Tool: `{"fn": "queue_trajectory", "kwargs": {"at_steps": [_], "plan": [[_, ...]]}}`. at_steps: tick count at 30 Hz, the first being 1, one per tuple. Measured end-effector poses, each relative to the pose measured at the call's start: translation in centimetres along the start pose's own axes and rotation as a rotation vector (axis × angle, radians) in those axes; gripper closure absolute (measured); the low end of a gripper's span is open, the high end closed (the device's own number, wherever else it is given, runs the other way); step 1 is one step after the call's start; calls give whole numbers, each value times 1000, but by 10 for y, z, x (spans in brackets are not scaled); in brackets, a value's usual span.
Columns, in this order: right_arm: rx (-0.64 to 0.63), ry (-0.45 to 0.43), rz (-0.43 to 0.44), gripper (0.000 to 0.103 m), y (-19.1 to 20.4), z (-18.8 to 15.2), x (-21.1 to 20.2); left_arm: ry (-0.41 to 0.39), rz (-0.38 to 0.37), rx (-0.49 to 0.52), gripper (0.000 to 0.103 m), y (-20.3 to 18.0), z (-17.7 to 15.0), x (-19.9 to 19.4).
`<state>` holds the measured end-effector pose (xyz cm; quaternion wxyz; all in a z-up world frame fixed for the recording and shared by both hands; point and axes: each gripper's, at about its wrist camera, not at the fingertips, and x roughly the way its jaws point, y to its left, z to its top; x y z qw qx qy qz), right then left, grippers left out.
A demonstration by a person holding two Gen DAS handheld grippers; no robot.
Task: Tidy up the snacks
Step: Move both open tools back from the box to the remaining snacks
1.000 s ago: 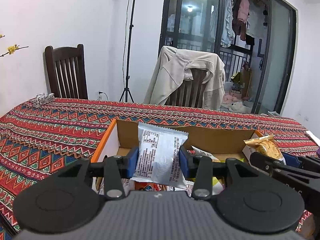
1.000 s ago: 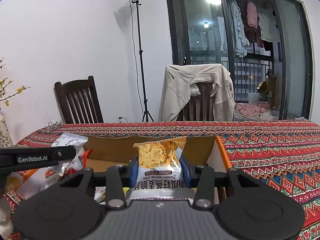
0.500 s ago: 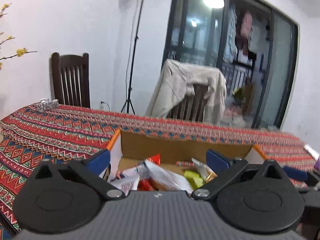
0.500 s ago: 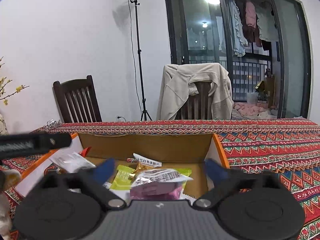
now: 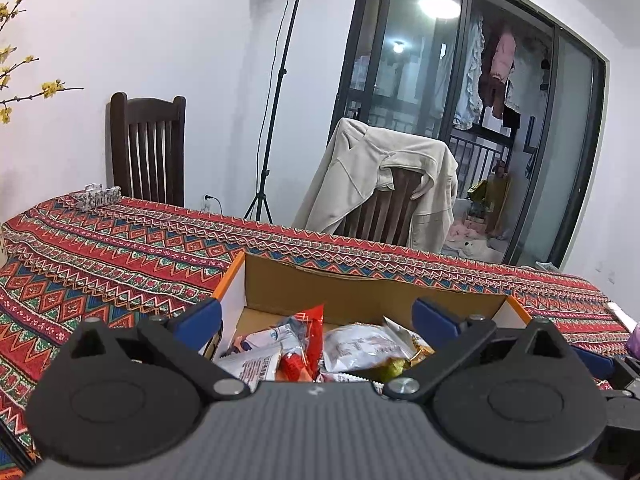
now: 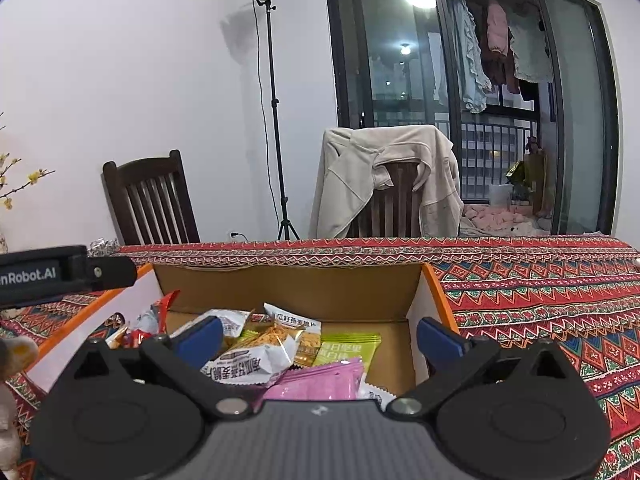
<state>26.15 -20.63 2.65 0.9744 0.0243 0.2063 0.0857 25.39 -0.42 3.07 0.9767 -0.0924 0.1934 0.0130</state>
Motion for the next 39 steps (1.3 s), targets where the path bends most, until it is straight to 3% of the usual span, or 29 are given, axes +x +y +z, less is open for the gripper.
{"fn": "queue_trajectory", "kwargs": {"at_steps": [10, 22, 39], "plan": [[-20, -19, 1, 0, 4, 5, -8, 2, -9, 5, 0, -3, 4, -5], [-32, -37, 6, 0, 11, 12, -40, -31, -12, 36, 0, 1, 8, -49], [-41, -7, -11, 0, 21, -12, -98, -35, -16, 50, 0, 18, -12, -108]]}}
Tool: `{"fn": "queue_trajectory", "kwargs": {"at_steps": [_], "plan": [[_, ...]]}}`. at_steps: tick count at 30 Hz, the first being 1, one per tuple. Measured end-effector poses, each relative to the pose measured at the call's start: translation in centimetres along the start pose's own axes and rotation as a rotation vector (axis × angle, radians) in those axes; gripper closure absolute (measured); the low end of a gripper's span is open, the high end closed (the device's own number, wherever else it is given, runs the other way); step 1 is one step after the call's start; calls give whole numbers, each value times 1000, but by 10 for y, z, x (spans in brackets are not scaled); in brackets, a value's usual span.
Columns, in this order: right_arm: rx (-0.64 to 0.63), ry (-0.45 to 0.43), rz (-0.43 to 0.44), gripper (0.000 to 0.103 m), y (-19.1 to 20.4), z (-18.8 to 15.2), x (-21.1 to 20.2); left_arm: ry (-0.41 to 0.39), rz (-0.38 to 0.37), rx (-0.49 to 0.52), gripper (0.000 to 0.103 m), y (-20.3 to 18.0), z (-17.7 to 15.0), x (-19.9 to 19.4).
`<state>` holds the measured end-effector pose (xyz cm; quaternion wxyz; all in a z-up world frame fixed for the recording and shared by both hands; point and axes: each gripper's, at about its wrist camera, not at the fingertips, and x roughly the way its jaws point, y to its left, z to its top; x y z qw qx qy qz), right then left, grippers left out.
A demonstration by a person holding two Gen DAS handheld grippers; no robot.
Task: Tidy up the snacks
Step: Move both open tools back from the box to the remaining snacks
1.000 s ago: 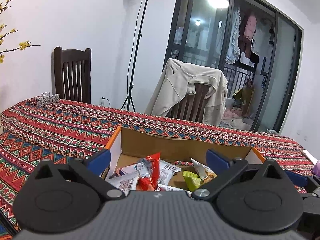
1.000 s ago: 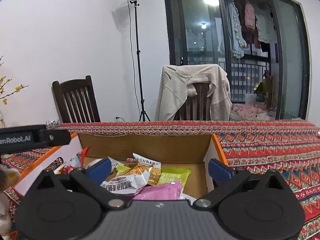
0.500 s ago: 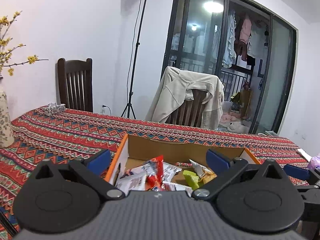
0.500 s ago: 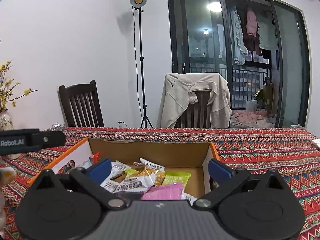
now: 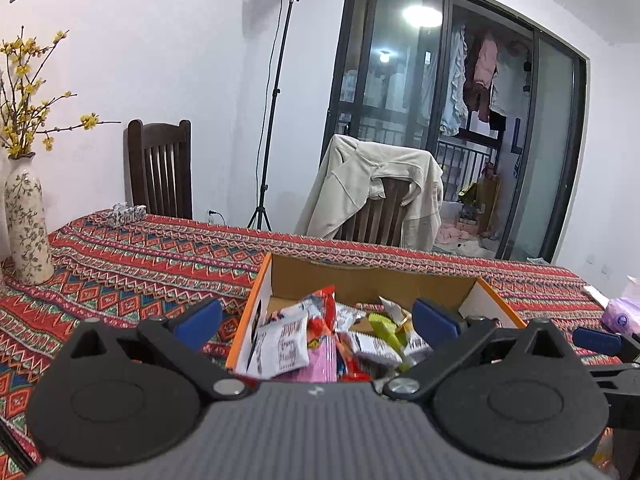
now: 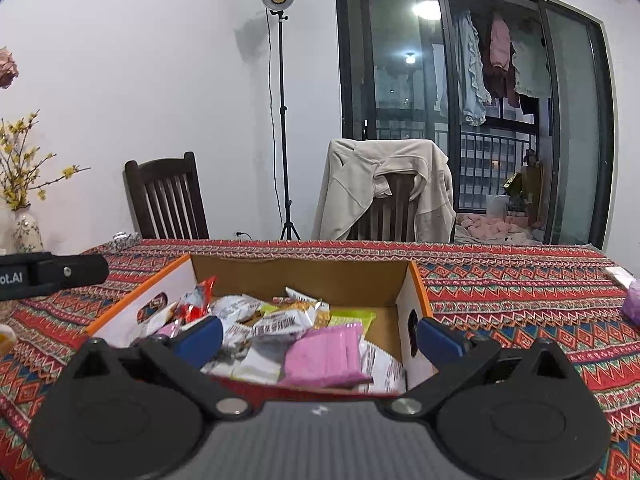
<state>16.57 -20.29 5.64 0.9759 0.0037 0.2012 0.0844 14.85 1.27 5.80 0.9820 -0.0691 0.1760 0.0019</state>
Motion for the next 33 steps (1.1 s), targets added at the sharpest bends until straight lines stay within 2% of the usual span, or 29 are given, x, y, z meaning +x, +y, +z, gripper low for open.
{"fn": "queue_trajectory", "kwargs": {"at_steps": [5, 12, 18, 25, 33], "plan": [[-7, 13, 1, 0, 1, -12, -15, 24, -8, 4, 0, 2, -10, -9], [-4, 54, -3, 0, -6, -31, -22, 110, -12, 3, 0, 3, -31, -6], [19, 94, -3, 0, -21, -52, -19, 184, -49, 23, 0, -4, -49, -1], [73, 130, -2, 0, -40, -73, -17, 239, -83, 166, 0, -19, -71, 0], [141, 132, 5, 0, -53, -78, -21, 298, -105, 289, 0, -41, -84, 16]]}}
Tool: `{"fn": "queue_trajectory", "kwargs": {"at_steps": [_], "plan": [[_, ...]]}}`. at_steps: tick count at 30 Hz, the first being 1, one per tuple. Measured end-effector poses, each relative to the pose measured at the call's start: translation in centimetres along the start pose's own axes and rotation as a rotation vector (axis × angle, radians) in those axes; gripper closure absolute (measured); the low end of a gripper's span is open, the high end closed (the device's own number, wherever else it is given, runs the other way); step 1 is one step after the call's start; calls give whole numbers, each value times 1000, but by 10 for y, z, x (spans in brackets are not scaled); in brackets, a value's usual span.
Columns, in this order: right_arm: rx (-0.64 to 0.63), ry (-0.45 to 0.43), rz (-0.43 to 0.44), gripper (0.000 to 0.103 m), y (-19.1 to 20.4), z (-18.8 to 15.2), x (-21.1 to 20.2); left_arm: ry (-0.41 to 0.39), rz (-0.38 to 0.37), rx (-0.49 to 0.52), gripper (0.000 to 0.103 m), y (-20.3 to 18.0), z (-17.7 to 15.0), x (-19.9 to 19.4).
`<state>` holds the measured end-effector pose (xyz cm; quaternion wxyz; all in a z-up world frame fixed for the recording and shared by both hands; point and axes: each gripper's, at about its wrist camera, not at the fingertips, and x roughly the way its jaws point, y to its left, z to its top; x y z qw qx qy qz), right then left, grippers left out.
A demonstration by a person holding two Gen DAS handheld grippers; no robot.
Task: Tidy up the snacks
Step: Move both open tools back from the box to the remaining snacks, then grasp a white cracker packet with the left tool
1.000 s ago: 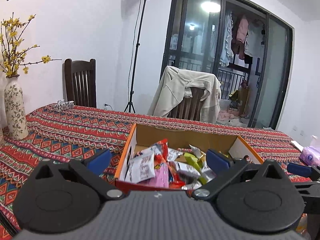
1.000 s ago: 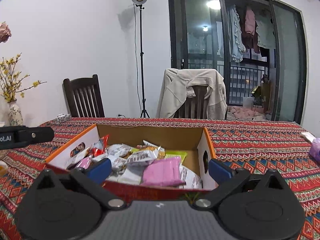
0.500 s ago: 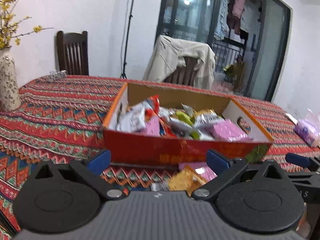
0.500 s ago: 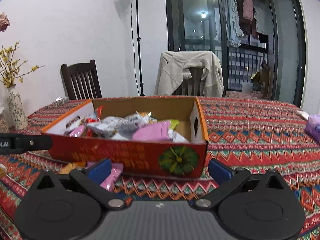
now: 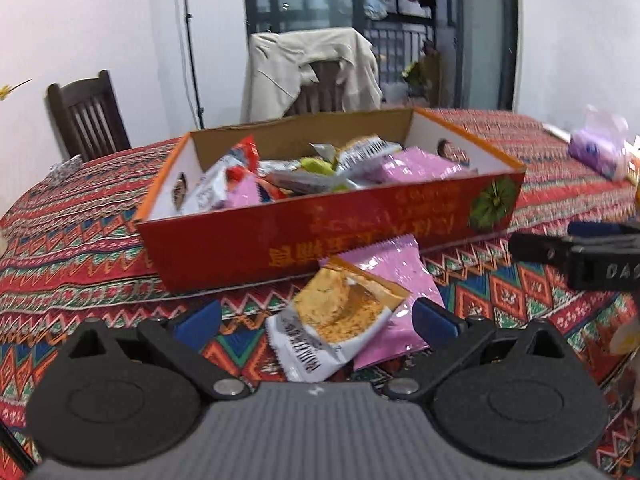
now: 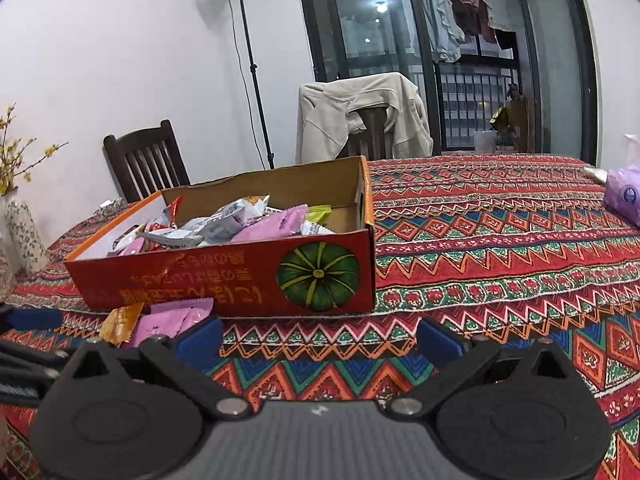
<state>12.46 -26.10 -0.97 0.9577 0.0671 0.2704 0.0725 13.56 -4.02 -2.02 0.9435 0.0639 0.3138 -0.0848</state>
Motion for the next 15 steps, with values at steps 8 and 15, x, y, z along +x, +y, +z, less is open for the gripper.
{"fn": "queue_trajectory", "kwargs": {"at_steps": [8, 15], "plan": [[55, 4, -7, 0, -9, 2, 0, 54, 20, -85, 0, 8, 8, 25], [67, 15, -1, 0, -11, 0, 1, 46, -3, -127, 0, 11, 10, 31]]}}
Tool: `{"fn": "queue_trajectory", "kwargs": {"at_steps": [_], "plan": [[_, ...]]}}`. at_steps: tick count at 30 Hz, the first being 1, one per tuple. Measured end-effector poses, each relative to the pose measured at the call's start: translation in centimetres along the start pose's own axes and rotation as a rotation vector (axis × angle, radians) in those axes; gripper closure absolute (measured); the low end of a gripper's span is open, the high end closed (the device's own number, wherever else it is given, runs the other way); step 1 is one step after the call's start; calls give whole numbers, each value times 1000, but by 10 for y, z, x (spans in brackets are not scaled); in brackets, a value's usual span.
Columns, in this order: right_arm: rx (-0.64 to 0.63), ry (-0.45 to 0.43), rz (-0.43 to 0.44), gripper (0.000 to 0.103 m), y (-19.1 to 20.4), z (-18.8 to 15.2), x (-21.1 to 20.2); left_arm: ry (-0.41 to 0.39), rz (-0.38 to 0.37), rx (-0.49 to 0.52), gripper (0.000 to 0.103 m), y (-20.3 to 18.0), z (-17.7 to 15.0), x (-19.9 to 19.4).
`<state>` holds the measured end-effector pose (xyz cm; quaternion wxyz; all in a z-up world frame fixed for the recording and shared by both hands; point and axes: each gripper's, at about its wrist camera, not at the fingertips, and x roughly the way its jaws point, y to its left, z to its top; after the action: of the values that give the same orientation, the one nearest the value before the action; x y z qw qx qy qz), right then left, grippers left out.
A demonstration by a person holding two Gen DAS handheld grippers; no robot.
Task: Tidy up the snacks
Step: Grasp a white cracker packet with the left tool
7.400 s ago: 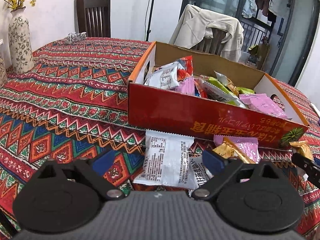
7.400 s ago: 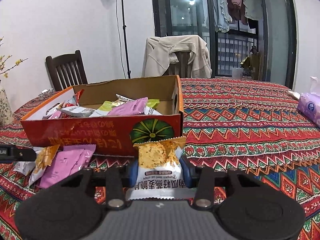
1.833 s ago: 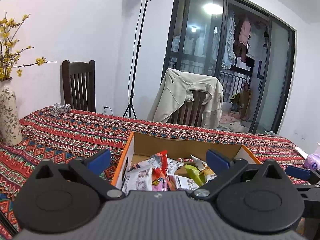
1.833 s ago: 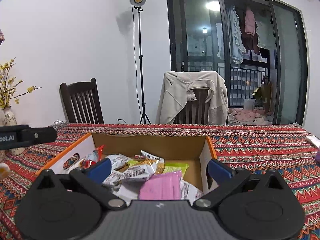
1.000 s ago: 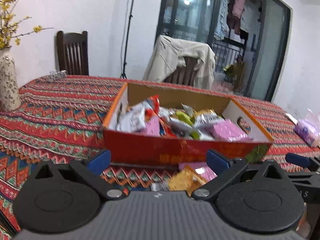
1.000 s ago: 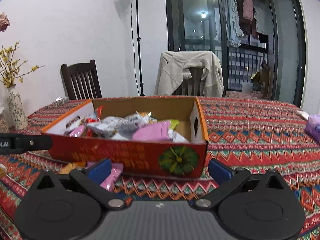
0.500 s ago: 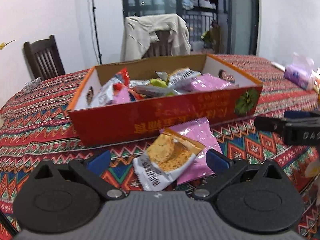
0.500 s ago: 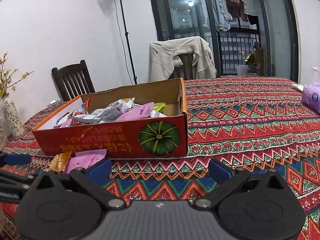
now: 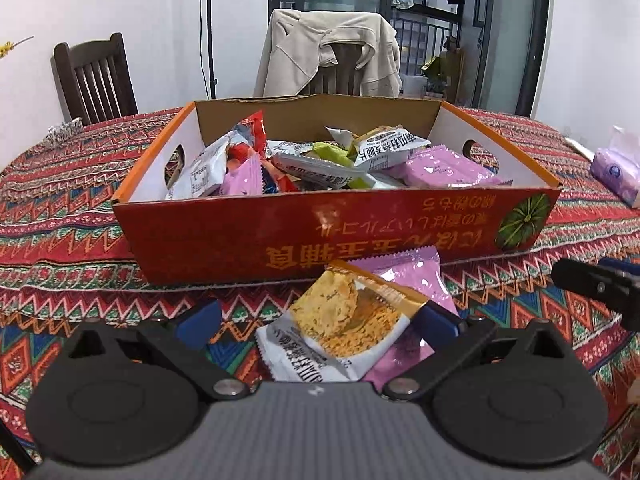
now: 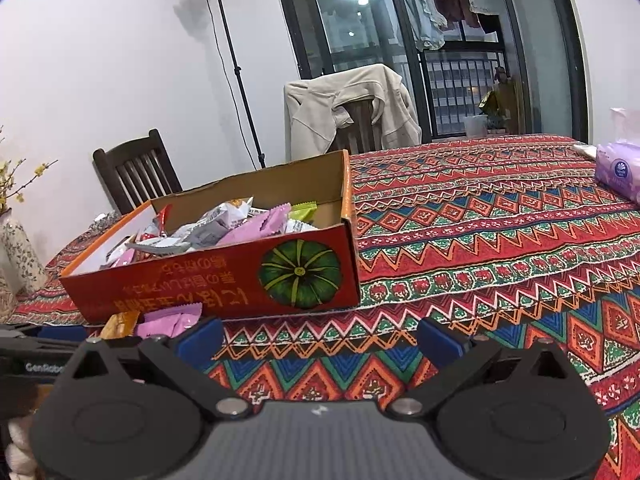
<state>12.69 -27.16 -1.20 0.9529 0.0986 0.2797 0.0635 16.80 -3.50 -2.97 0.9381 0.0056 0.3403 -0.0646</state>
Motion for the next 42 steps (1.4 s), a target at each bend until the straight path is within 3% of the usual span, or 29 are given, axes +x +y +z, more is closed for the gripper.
{"fn": "queue_trajectory", "kwargs": {"at_steps": [2, 11, 17, 28, 30, 36, 42], "plan": [[2, 5, -4, 0, 0, 0, 0, -5, -17, -5, 1, -1, 1, 2], [6, 13, -7, 0, -2, 0, 1, -34, -74, 19, 36, -7, 0, -3], [7, 16, -6, 0, -2, -1, 2, -15, -85, -30, 51, 0, -4, -13], [-7, 19, 1, 0, 1, -3, 4, -75, -64, -69, 55, 20, -10, -42], [-13, 21, -1, 0, 3, -4, 5, -86, -56, -78, 66, 26, -11, -46], [-35, 30, -20, 0, 9, -5, 11, -108, -66, -115, 83, 41, -15, -53], [-72, 33, -48, 0, 16, -8, 13, -103, -84, -146, 85, 52, -18, -52]]}}
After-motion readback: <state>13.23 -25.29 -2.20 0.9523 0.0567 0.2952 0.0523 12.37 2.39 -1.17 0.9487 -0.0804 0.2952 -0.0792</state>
